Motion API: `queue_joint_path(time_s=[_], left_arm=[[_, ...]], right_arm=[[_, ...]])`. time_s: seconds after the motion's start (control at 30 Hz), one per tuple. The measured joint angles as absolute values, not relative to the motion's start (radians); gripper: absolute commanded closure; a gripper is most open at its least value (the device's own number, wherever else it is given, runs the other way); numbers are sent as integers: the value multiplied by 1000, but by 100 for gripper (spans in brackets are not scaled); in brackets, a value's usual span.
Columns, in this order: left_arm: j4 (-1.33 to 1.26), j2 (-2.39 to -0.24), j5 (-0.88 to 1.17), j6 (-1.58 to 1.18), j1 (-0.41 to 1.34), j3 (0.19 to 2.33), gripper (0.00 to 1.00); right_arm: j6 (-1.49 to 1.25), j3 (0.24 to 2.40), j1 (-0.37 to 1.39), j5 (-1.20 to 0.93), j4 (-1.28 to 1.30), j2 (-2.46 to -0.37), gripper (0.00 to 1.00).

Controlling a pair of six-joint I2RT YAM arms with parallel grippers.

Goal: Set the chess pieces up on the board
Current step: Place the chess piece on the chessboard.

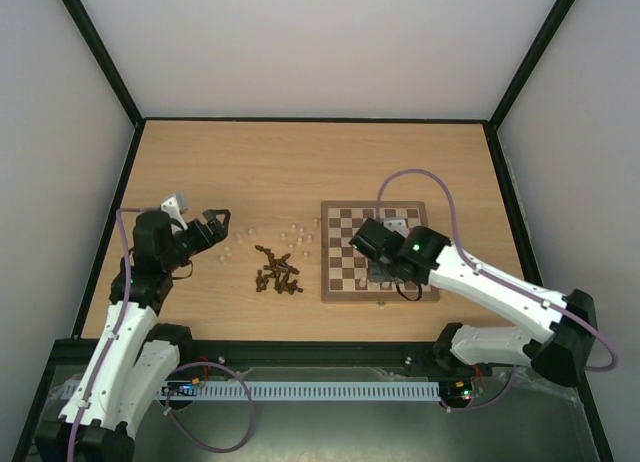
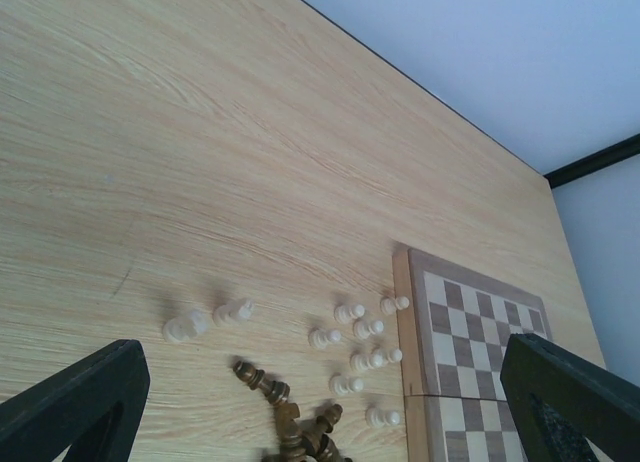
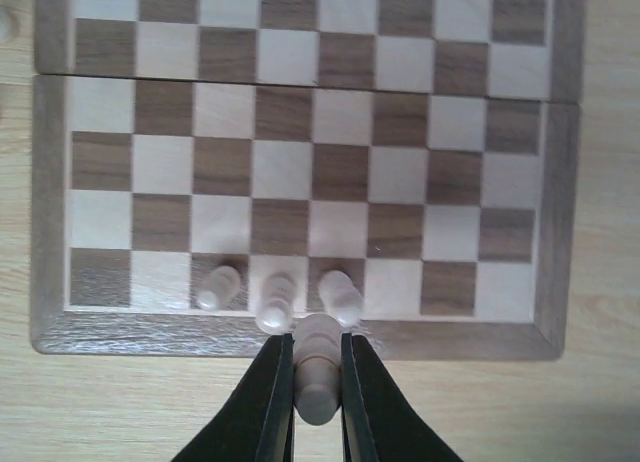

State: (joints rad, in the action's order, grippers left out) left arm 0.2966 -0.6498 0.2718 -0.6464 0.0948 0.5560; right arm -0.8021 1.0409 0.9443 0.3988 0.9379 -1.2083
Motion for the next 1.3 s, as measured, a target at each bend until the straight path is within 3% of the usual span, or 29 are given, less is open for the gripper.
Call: queue_joint_path(time_s=[0.23,0.7,1.3], left_arm=[[281,-669,305,-631,95,556,0],[273,-670,328,-620,95,555,0],[271,-671,333,-613,95,554,1]], right_arm=[[-935,944,942,432,998,-1080,88],[-1007,749,842,422,935,-1055,87],[-984,739,811,383,801,-1135,85]])
